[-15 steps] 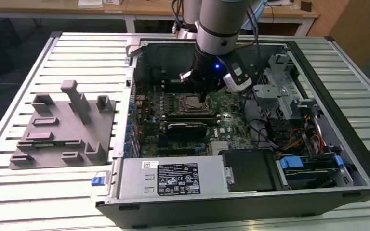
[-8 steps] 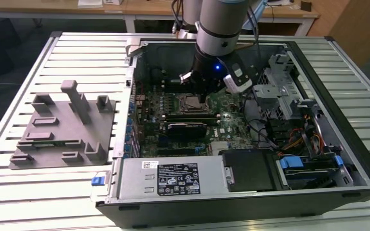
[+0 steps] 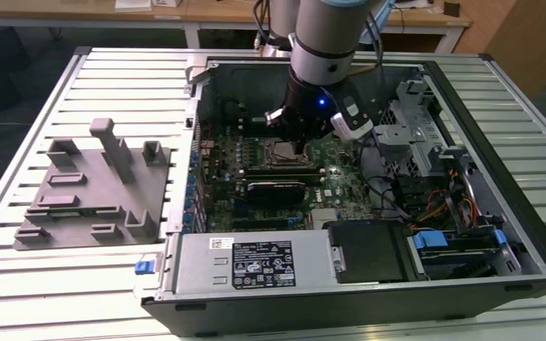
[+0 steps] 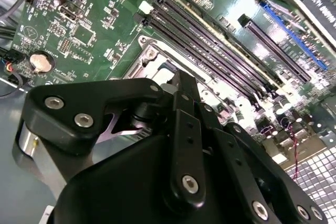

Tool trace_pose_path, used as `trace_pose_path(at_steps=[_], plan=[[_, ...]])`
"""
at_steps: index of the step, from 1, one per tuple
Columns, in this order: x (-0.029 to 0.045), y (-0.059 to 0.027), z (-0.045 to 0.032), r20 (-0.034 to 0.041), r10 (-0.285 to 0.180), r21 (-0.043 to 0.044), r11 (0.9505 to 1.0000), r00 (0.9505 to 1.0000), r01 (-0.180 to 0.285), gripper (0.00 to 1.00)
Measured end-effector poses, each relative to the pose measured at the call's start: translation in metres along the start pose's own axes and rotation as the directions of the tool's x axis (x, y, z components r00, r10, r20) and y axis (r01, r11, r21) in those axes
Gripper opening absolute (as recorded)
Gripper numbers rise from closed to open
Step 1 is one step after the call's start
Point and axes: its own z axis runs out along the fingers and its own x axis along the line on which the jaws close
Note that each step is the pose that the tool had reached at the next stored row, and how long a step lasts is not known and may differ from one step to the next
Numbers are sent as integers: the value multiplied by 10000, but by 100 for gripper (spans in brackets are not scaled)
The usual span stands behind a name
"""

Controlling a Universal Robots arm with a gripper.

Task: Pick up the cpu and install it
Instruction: 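Install the second cpu locking lever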

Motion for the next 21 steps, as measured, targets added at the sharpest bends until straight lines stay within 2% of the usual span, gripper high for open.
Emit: trace_pose_path(at_steps=[2, 5, 10, 21], plan=[[0, -24, -2, -46, 4, -6, 10000, 10000, -4, 11], [19, -33, 2, -48, 7, -8, 10000, 10000, -7, 11], [150, -23, 23, -49, 6, -6, 10000, 10000, -6, 11], [321, -22, 102, -49, 6, -8, 10000, 10000, -6, 11]])
